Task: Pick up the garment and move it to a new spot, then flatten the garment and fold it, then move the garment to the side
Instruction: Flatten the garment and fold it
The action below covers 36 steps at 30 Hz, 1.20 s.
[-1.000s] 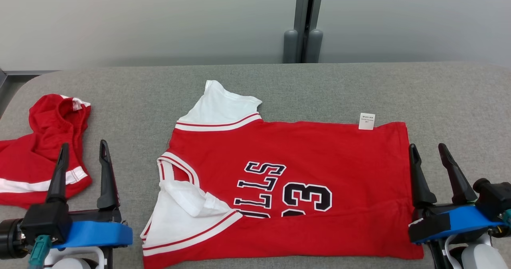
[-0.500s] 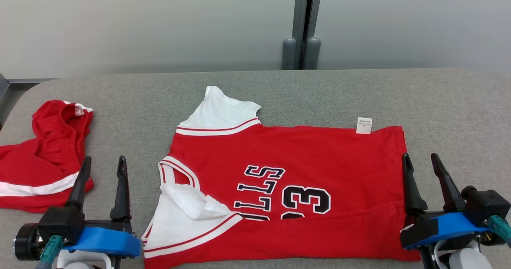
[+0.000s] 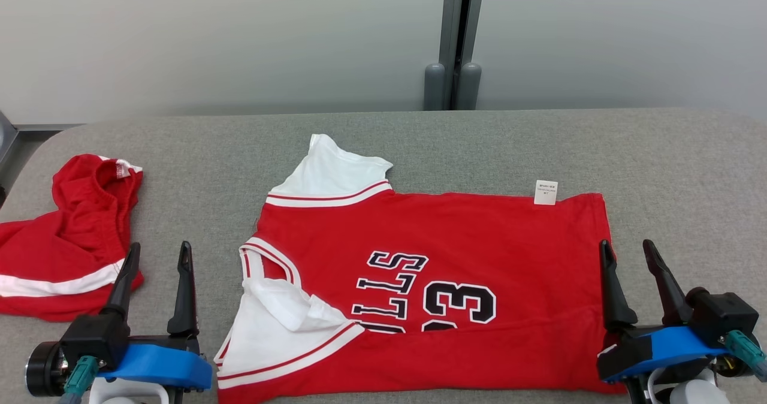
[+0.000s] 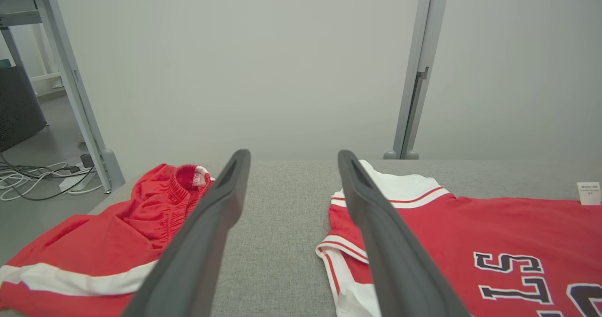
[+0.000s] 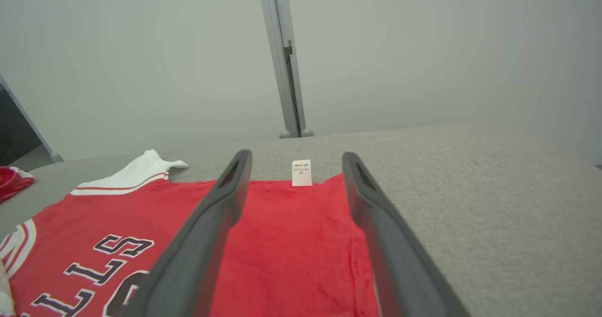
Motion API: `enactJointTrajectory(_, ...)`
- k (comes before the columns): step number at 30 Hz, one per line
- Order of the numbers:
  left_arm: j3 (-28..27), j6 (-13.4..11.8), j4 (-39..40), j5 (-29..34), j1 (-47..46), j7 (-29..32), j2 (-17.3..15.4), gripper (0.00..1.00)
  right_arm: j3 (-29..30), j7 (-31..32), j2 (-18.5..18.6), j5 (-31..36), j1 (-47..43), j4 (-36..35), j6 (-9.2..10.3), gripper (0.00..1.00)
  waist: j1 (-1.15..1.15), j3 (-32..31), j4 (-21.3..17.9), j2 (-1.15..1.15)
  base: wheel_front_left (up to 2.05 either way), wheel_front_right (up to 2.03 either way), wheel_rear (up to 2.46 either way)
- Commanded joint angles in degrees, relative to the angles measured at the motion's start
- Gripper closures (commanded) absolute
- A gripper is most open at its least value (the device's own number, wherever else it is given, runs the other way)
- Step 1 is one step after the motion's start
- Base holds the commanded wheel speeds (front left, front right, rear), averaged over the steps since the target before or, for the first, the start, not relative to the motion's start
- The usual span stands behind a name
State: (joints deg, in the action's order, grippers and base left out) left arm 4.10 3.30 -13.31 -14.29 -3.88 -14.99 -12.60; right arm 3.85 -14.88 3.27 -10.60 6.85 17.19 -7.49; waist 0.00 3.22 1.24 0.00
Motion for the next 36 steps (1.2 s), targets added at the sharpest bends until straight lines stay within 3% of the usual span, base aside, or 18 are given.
enactJointTrajectory(1,-0.8,0.4,-0.3,0.7,0.0,-0.3,0.3,0.0,0.1,-0.3,-0.2,0.2,-0.6,0.1,-0.01,0.0,0.0,-0.1,0.0,0.0,0.0,0.0,0.0)
enactJointTrajectory(30,-4.5,2.7,-2.0,4.6,-0.6,-0.3,2.8,0.0,0.6,0.5,-0.3,0.3,0.1,1.3,-0.01,0.0,0.0,0.7,0.1,0.0,0.0,0.0,0.0)
enactJointTrajectory(36,-4.3,3.2,-2.8,4.6,-5.0,-0.3,1.9,0.0,1.6,2.2,1.8,1.2,4.1,0.6,-0.01,0.0,0.0,2.8,0.0,0.0,0.0,0.0,0.0)
